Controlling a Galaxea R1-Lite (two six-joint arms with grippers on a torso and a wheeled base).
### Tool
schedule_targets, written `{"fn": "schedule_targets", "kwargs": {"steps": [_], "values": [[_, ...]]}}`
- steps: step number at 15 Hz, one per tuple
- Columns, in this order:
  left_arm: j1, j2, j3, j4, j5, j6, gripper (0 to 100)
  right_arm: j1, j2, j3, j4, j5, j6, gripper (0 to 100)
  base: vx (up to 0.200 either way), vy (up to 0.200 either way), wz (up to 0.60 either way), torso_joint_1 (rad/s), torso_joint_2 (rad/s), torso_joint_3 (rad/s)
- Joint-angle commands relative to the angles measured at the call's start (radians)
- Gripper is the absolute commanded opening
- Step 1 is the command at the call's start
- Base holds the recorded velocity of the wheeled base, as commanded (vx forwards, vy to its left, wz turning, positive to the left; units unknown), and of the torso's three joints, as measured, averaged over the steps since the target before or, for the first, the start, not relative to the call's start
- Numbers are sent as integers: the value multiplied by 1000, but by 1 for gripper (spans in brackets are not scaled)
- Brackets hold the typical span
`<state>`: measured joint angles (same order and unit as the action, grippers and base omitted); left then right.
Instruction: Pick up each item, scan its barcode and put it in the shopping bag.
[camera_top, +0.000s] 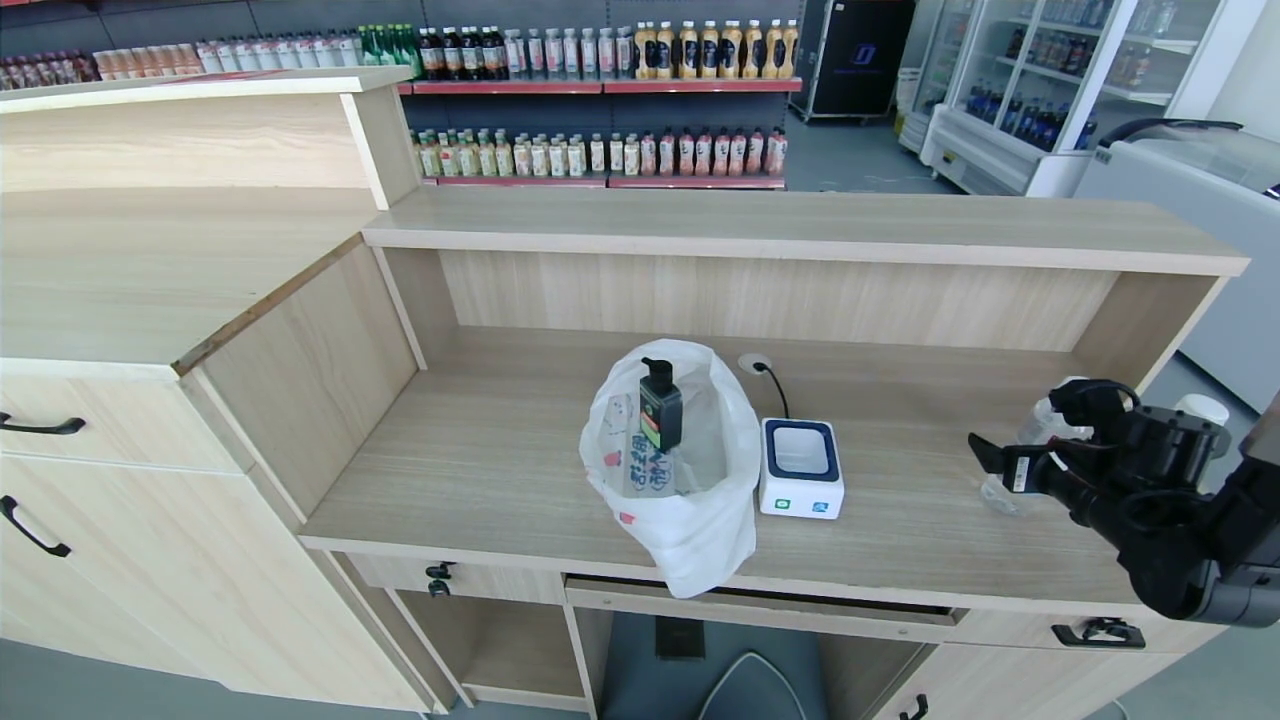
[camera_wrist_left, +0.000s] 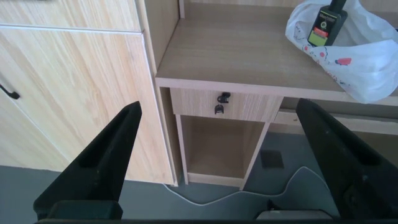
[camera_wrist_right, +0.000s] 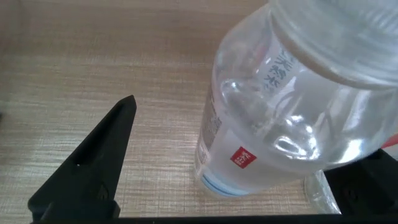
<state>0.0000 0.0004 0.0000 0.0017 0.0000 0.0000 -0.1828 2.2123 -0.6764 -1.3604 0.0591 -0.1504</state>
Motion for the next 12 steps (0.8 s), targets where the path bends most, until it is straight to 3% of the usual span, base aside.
{"fn": "schedule_targets", "kwargs": {"steps": [1,8,9,12], "values": [[0,0,0,0,0,0,100,2,12,-12,0,1,0,100,0,0,0,0,0,0],[0,0,0,0,0,0,100,9,66,-71,0,7,-29,100,0,0,0,0,0,0],[0,0,0,0,0,0,100,11,66,-75,0,10,-28,0,0,0,0,0,0,0],[0,0,0,0,0,0,100,6,63,-138,50,10,-26,0,0,0,0,0,0,0]]}}
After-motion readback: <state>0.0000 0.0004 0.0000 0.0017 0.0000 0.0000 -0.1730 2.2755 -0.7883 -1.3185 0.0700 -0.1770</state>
